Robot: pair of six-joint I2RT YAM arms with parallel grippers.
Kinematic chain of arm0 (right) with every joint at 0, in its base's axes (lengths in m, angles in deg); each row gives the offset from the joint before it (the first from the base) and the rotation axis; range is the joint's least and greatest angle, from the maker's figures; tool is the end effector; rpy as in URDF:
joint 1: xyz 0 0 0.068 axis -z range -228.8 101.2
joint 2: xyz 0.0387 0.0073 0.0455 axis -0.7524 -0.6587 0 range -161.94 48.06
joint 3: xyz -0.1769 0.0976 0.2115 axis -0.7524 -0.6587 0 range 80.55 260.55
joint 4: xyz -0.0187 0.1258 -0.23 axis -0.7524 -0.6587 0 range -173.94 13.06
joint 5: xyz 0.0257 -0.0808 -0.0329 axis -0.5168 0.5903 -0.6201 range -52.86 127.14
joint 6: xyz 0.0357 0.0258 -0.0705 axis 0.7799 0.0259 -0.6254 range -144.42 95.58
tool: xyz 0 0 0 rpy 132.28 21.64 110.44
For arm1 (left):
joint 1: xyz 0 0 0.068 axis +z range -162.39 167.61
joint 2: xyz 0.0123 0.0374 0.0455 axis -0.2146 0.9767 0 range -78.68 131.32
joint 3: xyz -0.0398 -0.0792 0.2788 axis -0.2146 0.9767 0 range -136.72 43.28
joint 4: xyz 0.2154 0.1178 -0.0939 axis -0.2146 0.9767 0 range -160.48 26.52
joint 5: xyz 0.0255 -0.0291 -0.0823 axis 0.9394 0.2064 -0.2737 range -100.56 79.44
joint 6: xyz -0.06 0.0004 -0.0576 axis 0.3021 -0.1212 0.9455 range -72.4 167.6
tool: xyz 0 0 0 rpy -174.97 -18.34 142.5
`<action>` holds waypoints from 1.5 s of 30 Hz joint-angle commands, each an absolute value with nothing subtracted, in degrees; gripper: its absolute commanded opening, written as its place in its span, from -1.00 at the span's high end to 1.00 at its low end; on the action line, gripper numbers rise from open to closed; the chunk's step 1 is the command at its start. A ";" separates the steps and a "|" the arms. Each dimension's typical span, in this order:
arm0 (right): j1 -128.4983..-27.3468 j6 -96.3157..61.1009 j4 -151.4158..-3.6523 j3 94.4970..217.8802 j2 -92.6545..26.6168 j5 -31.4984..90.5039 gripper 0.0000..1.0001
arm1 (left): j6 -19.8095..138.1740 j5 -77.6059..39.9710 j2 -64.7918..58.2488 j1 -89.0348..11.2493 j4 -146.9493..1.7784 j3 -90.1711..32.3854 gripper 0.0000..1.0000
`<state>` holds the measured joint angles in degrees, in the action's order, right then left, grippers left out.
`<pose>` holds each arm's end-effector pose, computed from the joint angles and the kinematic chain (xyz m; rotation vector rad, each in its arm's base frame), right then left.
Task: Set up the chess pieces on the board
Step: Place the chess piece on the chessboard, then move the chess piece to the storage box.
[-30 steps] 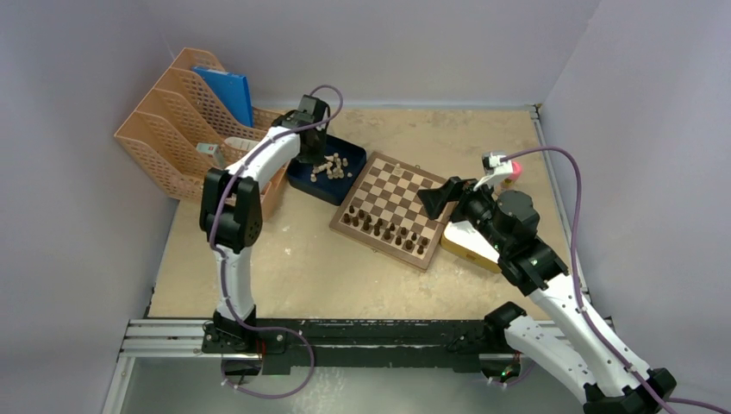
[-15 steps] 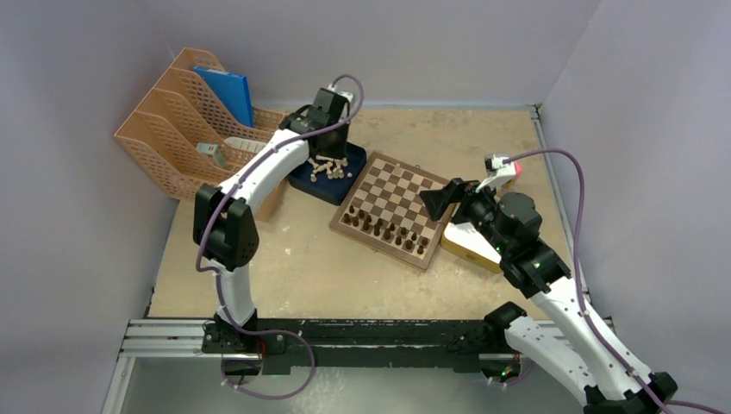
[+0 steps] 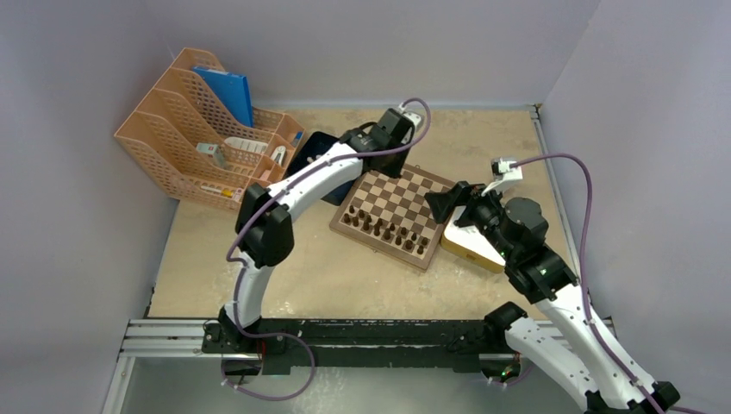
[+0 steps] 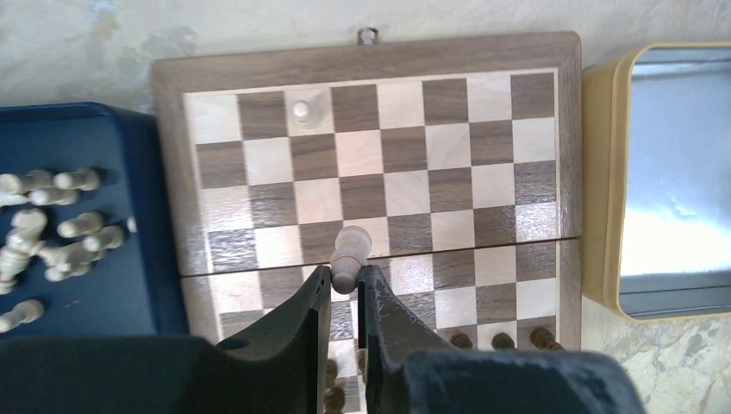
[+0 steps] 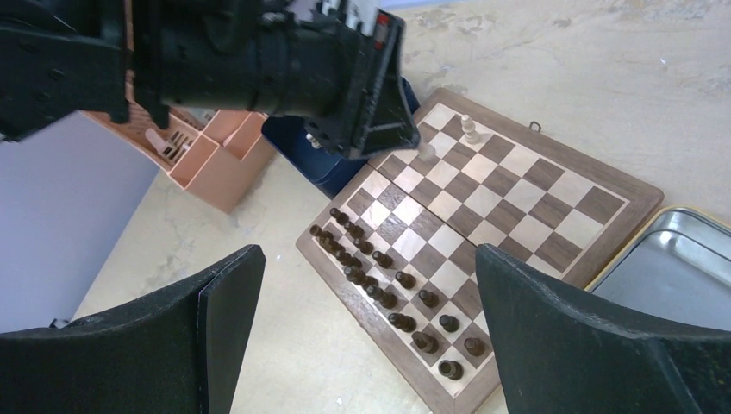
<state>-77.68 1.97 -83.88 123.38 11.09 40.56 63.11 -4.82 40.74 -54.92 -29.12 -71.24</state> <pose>0.1583 0.0824 0.3666 0.0122 1.6345 0.7005 0.3818 -0.3404 0.2941 0.5144 2.3482 -0.3625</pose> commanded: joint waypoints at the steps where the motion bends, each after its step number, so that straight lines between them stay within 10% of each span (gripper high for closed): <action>1: -77.97 1.00 -83.24 125.80 12.29 40.78 -0.87 | 63.81 -3.53 43.91 -57.51 -29.67 -75.10 0.78; 28: -77.94 1.99 -82.64 125.15 12.85 40.04 -0.88 | 64.40 -2.21 50.25 -59.04 -30.66 -74.67 0.30; 45: -77.97 6.59 -78.61 124.37 4.71 38.90 -0.60 | 74.17 -24.74 20.20 -43.53 -41.18 -52.66 -0.23</action>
<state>-77.68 5.31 -82.85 123.38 7.35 40.13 70.76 -18.54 29.28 -47.68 -35.96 -57.82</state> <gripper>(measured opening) 0.825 0.601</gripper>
